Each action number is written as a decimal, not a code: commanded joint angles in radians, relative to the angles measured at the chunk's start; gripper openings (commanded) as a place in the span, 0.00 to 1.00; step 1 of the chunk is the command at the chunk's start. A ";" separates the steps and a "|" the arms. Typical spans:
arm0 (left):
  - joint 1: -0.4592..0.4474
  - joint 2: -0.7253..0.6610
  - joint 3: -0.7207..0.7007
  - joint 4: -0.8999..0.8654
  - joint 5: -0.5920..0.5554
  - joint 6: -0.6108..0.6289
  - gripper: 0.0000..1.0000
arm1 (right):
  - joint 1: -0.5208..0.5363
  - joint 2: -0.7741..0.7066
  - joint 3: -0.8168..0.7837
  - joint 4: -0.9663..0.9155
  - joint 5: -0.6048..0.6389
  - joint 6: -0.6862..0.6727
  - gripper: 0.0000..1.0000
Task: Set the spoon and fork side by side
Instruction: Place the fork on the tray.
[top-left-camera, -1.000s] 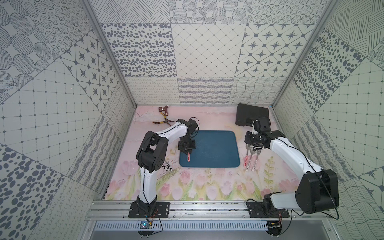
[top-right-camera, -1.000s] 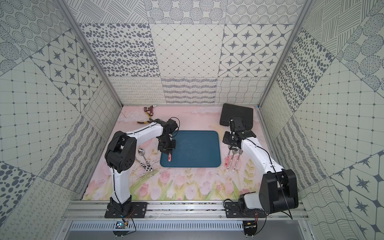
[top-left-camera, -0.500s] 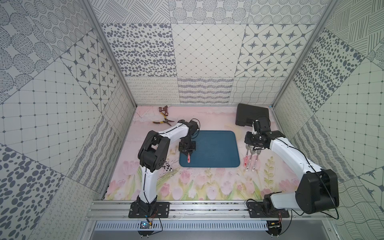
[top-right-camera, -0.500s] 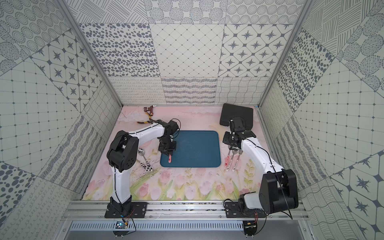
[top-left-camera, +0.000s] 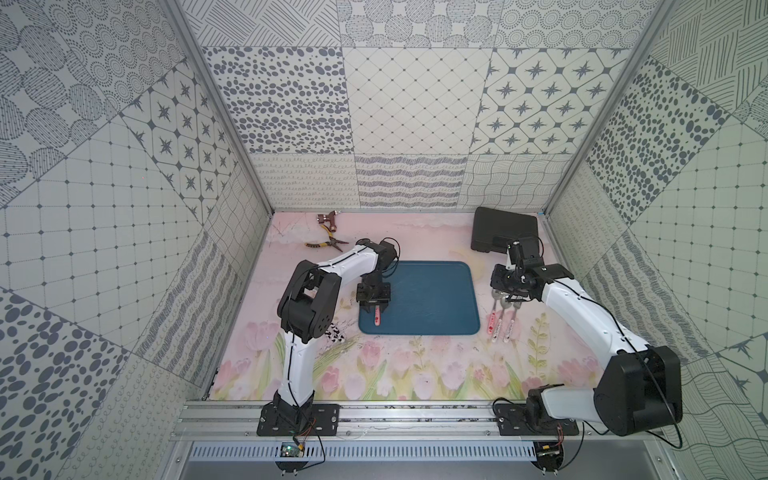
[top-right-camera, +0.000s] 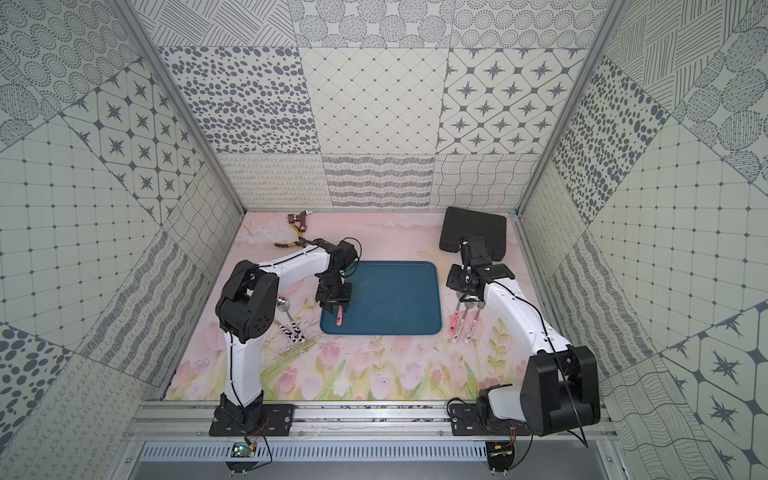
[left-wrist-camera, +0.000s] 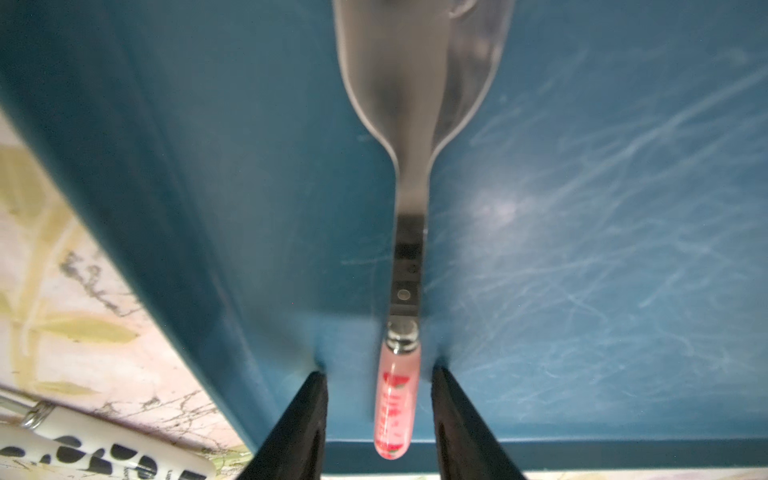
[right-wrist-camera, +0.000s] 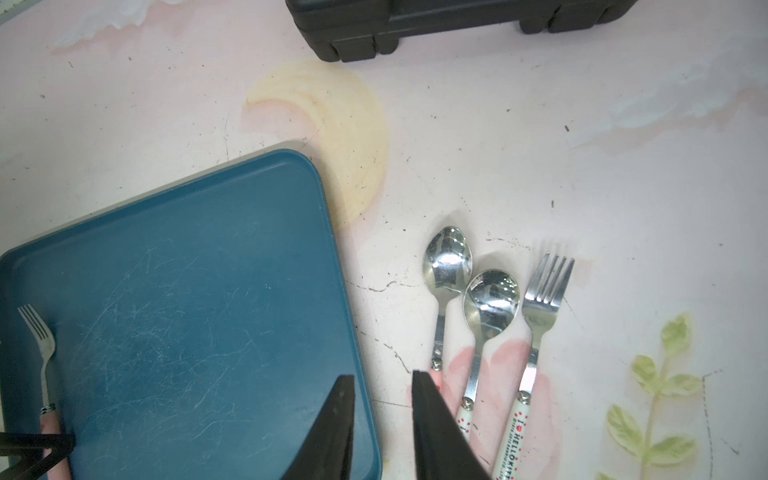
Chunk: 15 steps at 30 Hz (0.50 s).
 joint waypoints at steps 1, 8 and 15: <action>-0.003 -0.045 0.014 0.006 -0.042 -0.022 0.48 | 0.005 -0.032 -0.003 -0.024 0.049 0.017 0.29; -0.002 -0.279 0.063 -0.018 -0.070 -0.037 0.62 | 0.005 -0.022 -0.058 -0.191 0.054 0.063 0.30; 0.019 -0.354 0.019 -0.040 -0.040 -0.005 0.64 | 0.010 0.036 -0.059 -0.242 -0.041 0.093 0.31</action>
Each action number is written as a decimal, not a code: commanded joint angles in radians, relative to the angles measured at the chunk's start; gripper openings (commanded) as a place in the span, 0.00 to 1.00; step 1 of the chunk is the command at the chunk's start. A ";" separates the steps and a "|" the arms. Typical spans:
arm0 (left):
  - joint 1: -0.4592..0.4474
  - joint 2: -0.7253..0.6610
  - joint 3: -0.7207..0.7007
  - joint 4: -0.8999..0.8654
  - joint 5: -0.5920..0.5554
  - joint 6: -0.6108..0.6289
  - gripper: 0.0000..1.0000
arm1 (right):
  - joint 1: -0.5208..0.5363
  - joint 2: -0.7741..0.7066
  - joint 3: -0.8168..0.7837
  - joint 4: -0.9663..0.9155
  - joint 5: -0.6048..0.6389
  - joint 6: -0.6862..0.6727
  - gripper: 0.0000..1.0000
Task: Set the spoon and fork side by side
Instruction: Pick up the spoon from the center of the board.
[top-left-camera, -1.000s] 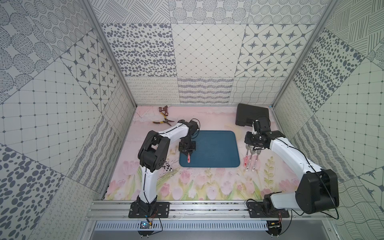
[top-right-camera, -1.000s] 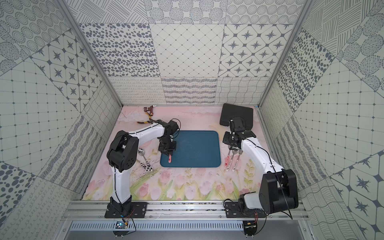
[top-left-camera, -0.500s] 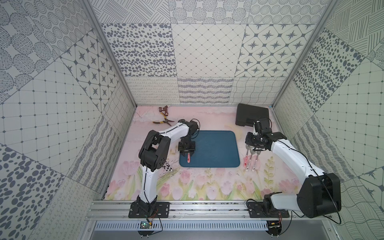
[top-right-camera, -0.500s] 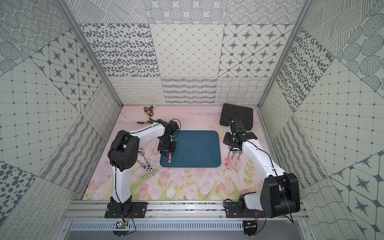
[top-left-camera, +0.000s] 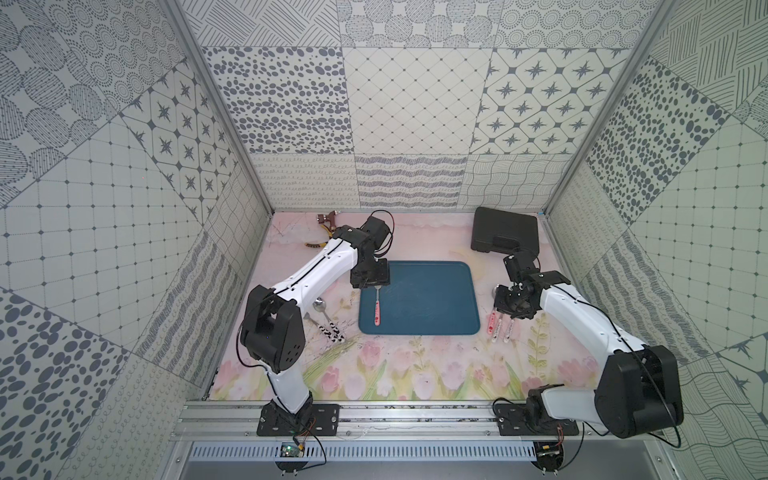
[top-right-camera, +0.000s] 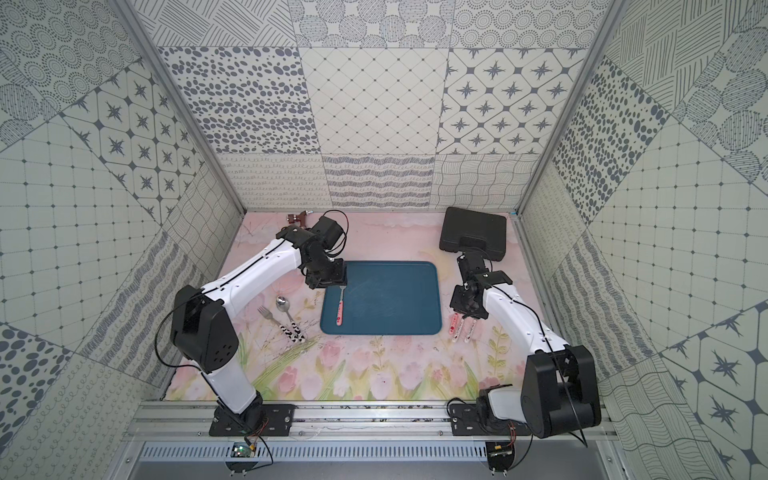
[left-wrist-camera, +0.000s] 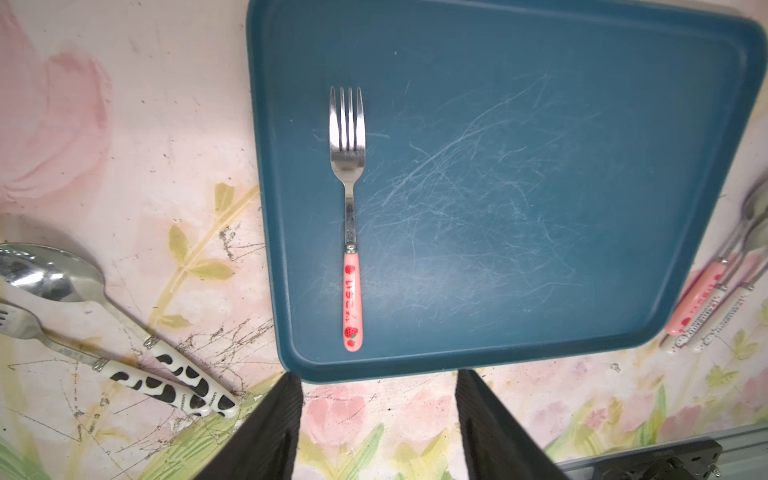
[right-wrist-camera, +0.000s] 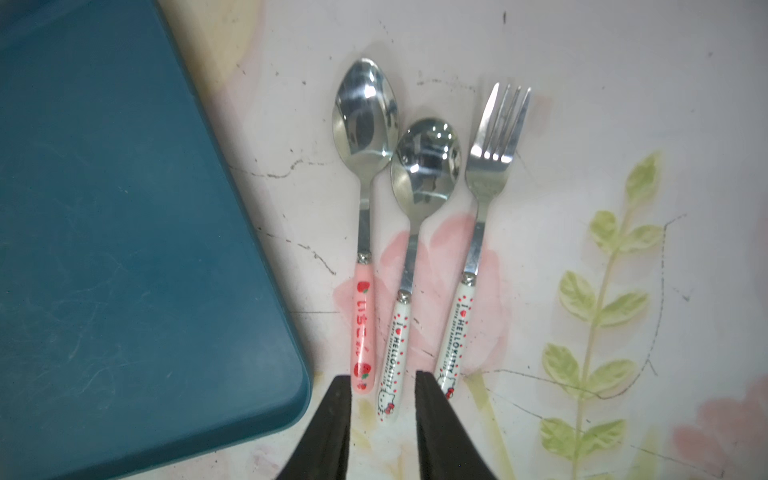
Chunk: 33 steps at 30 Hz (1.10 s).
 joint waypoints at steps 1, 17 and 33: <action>0.016 -0.033 -0.026 -0.051 0.012 0.022 0.64 | 0.007 0.058 0.034 -0.027 -0.068 0.030 0.31; 0.041 -0.014 -0.048 -0.046 0.203 0.025 0.62 | 0.059 0.266 0.147 -0.112 0.040 0.149 0.35; 0.041 -0.039 -0.091 -0.023 0.229 0.021 0.61 | 0.070 0.343 0.120 -0.064 0.014 0.215 0.32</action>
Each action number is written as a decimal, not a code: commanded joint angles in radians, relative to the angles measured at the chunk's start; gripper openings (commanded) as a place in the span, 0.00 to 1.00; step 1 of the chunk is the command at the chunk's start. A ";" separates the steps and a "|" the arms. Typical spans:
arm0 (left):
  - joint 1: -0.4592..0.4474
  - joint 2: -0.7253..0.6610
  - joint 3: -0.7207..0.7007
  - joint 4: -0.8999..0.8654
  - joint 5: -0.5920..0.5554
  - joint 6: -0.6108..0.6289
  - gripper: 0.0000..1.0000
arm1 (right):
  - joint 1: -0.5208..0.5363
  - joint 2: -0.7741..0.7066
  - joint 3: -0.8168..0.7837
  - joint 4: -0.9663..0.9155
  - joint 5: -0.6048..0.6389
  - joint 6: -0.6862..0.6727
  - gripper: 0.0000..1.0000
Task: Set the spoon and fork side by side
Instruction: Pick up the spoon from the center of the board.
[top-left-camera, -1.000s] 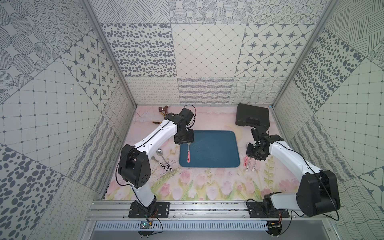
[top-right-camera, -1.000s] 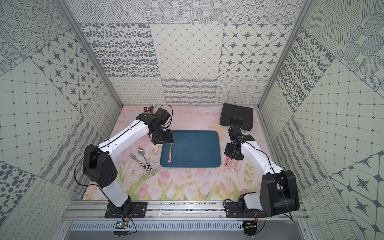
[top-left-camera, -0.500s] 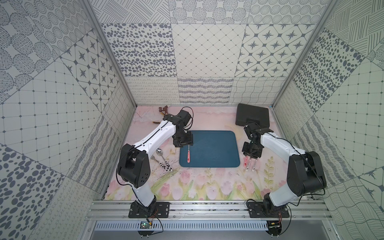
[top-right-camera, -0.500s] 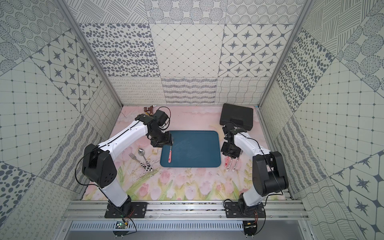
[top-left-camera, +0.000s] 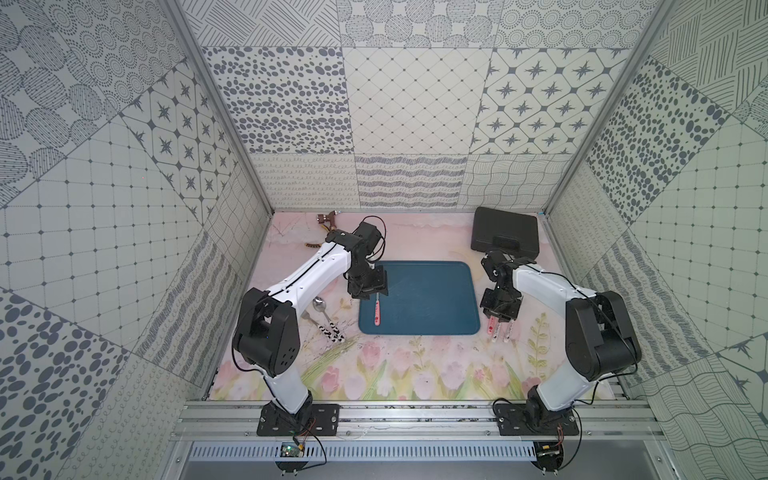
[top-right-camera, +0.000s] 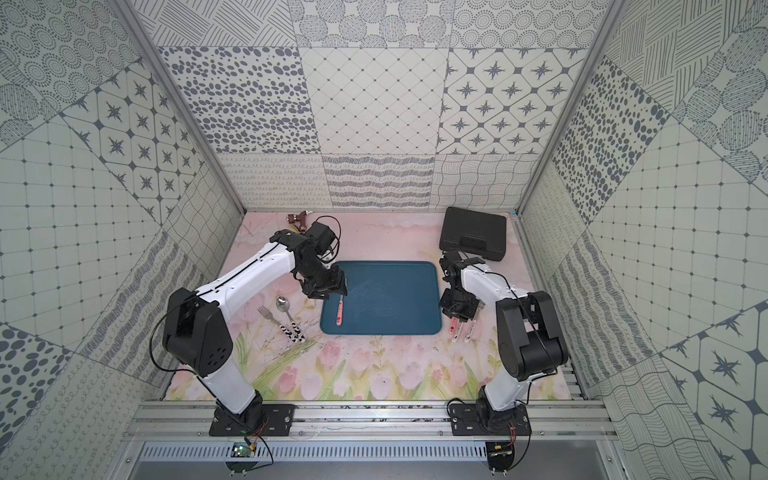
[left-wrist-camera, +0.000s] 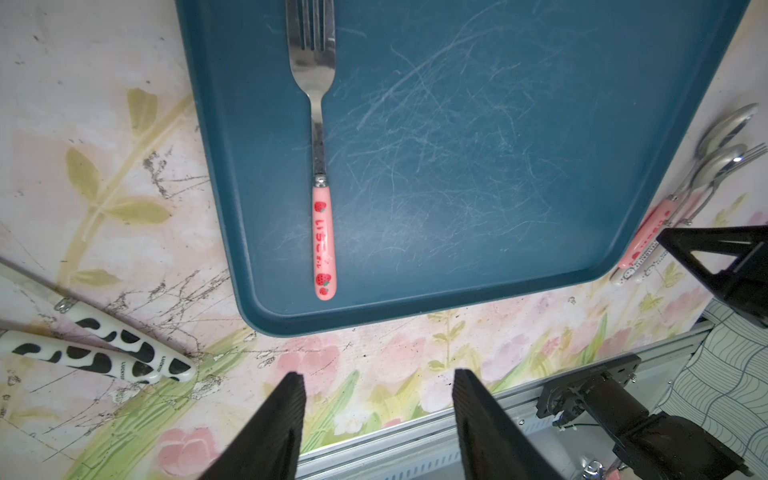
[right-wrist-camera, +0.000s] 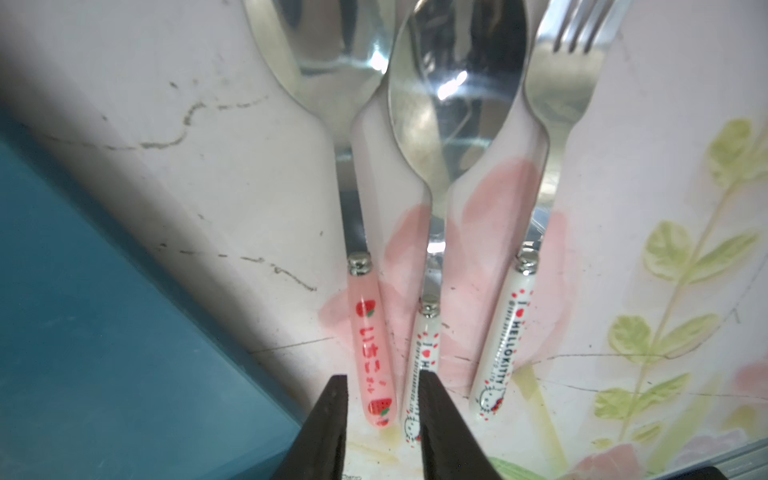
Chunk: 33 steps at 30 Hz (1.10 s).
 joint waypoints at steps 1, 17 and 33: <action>0.002 -0.014 -0.009 -0.005 0.028 0.015 0.61 | 0.007 0.022 -0.001 0.019 -0.001 0.022 0.33; 0.002 -0.031 -0.025 -0.012 0.010 0.014 0.61 | 0.017 0.093 -0.023 0.051 -0.033 0.042 0.28; 0.001 -0.062 -0.049 -0.008 0.000 0.012 0.61 | 0.029 0.020 -0.056 0.069 -0.007 0.070 0.16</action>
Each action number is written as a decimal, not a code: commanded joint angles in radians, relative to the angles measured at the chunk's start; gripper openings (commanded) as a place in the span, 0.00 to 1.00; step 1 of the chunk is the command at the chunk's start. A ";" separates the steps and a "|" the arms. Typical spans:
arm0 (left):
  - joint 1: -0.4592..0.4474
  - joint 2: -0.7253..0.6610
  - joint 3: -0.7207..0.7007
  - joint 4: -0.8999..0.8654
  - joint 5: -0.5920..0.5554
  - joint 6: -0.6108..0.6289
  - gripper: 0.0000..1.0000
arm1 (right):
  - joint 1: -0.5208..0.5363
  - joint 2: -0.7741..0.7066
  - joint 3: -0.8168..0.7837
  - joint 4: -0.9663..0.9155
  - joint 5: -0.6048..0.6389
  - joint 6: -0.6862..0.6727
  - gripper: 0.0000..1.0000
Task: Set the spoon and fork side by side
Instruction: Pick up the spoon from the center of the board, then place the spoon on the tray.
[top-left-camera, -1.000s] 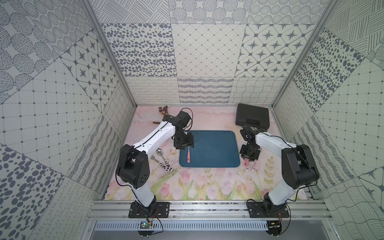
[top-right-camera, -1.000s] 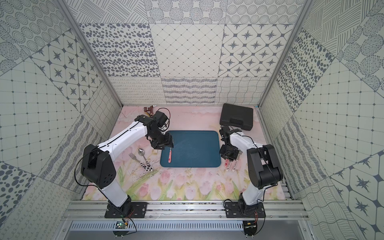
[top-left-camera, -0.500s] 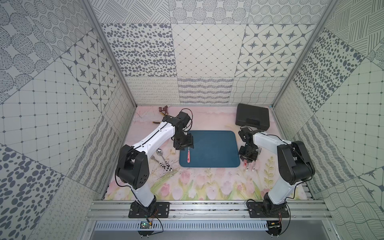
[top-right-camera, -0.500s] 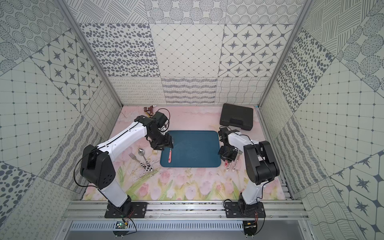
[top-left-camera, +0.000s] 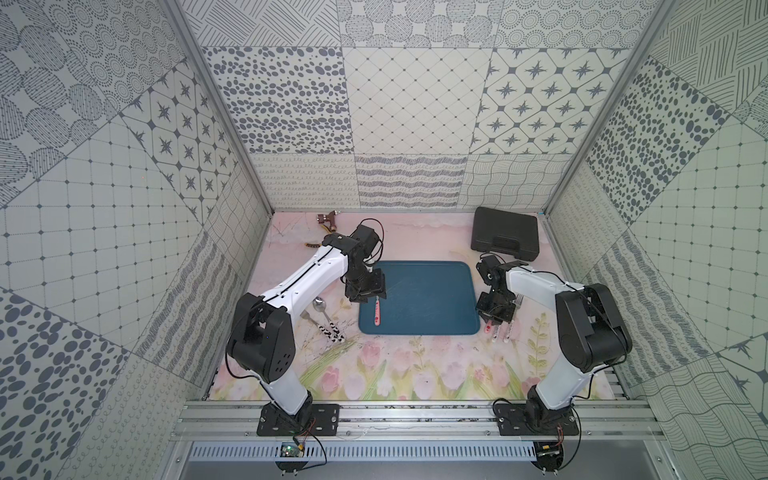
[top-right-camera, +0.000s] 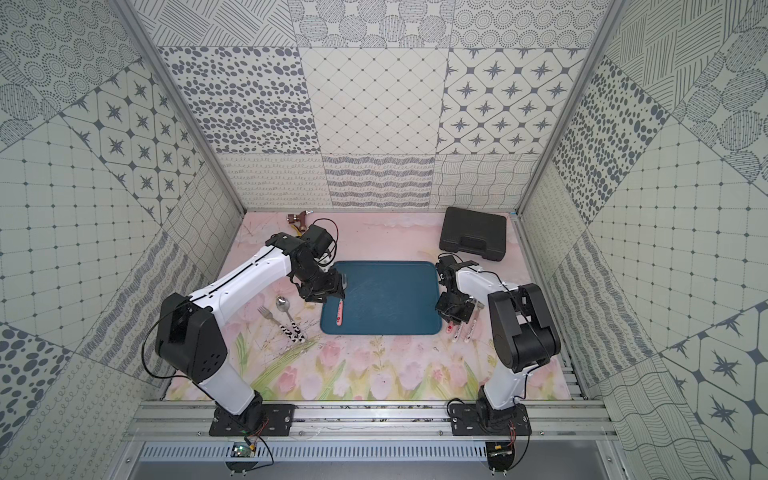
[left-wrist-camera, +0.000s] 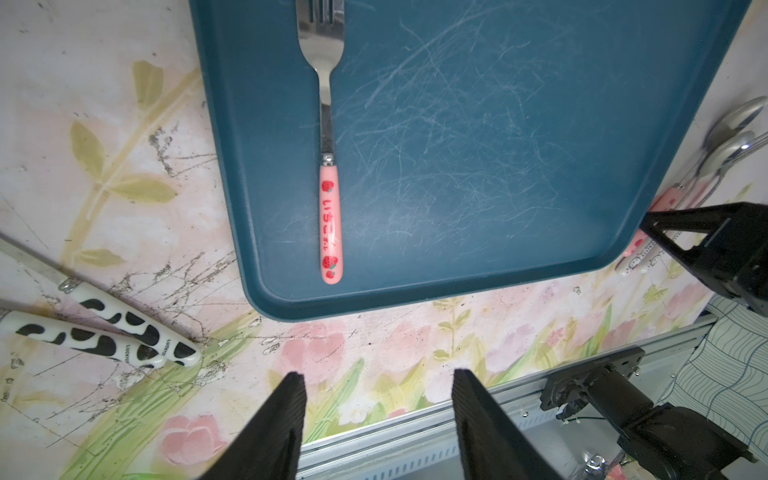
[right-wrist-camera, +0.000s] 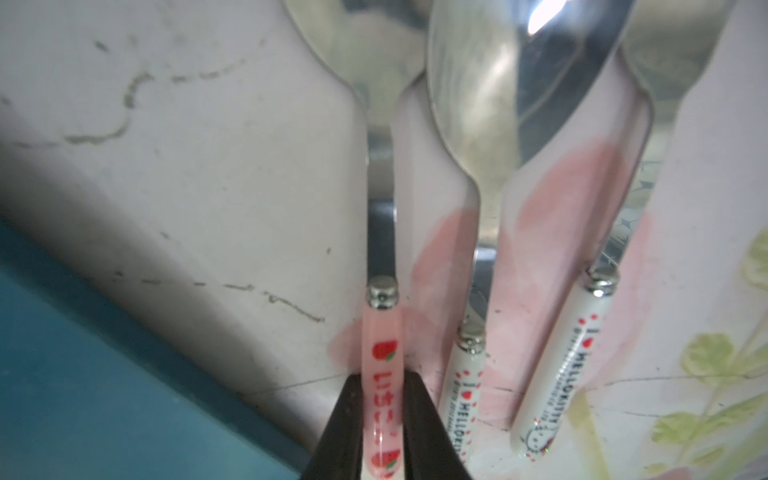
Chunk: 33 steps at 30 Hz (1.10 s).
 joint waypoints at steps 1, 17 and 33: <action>0.001 -0.018 -0.003 -0.007 -0.002 0.011 0.61 | 0.014 -0.038 -0.024 0.006 0.022 0.021 0.16; 0.002 -0.046 -0.001 -0.016 -0.066 -0.004 0.61 | 0.232 -0.057 0.198 -0.077 0.072 0.006 0.15; 0.264 -0.335 -0.158 0.004 -0.157 -0.160 0.57 | 0.558 0.429 0.804 -0.139 -0.094 0.005 0.15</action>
